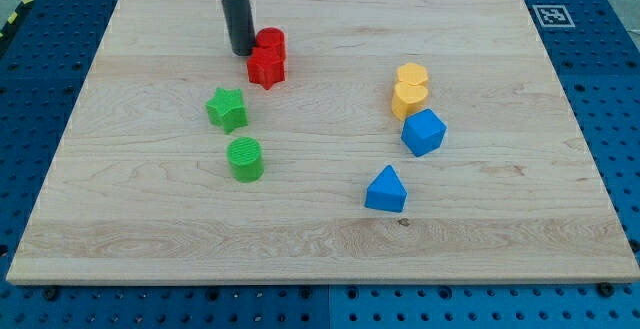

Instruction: Point your hand to the top left of the hexagon

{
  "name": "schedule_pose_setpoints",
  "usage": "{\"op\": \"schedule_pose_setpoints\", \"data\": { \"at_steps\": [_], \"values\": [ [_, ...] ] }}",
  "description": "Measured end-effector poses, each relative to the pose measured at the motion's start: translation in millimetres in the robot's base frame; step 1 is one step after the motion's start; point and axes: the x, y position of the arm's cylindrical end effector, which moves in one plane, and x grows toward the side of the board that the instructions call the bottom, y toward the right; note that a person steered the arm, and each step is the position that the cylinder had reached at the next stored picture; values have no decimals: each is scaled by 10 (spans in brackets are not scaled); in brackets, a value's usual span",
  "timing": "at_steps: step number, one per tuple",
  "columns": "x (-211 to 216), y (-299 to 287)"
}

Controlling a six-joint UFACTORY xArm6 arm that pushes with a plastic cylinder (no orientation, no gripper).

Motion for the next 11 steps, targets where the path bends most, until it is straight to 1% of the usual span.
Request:
{"op": "schedule_pose_setpoints", "data": {
  "at_steps": [2, 3, 4, 5, 6, 7, 8, 11],
  "values": [
    [-2, 346],
    [-103, 350],
    [-536, 491],
    [-614, 1034],
    [-550, 1590],
    [-450, 1765],
    [-368, 1765],
    [57, 1749]
  ]
}}
